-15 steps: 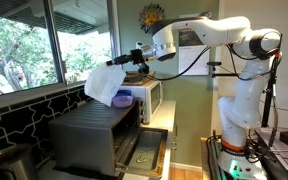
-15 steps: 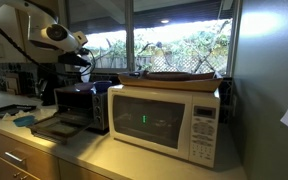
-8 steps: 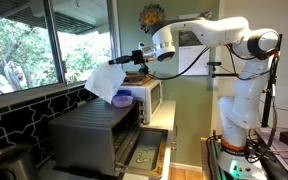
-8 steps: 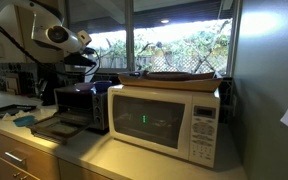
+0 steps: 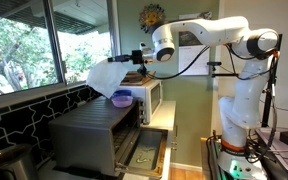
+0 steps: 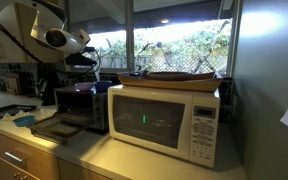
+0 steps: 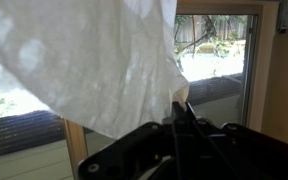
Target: Cover the paper towel on the purple bowl and then put it in the oven
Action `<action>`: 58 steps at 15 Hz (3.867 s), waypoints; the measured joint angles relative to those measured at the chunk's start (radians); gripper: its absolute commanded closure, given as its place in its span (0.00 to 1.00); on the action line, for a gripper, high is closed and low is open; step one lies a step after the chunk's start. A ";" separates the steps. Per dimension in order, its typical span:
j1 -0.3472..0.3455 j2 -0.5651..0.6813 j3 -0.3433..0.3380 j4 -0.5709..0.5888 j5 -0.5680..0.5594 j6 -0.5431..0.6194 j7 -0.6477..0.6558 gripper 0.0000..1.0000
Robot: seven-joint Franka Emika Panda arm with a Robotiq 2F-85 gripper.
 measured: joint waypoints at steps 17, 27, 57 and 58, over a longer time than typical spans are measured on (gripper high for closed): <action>-0.041 -0.116 0.106 -0.292 -0.579 -0.002 0.386 1.00; -0.117 -0.223 0.098 -0.372 -1.014 -0.199 0.704 0.74; -0.084 -0.230 0.082 -0.444 -1.589 -0.108 1.808 0.00; -0.095 -0.220 0.097 -0.454 -1.611 -0.072 1.857 0.00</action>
